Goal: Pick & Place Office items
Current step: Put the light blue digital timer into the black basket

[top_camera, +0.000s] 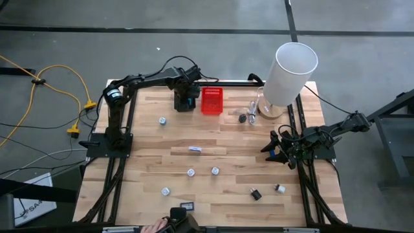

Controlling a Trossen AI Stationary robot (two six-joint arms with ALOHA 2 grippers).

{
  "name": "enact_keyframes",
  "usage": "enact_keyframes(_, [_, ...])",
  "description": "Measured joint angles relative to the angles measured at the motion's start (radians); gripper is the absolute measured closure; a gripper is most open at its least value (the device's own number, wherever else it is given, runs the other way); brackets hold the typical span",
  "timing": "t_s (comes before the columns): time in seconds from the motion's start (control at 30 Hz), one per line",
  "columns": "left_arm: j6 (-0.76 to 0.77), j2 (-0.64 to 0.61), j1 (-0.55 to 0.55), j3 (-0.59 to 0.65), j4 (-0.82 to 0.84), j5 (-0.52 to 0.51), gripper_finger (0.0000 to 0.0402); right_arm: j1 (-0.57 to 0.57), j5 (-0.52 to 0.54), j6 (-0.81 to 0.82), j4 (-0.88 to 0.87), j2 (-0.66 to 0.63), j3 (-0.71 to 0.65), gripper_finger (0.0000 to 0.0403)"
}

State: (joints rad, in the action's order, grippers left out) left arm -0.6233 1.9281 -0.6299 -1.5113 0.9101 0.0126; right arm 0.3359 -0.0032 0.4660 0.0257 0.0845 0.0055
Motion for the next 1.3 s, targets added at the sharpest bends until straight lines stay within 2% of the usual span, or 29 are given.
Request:
enact_keyframes(0.57, [0.035,0.067,0.013,0.000,-0.015,-0.011,0.0243,0.000,0.000,0.000,0.000,0.000,0.000,0.0199])
enact_keyframes(1.3, [0.042,0.080,0.019,0.000,-0.018,-0.010,0.0243,0.000,0.000,0.000,0.000,0.000,0.000,0.0199])
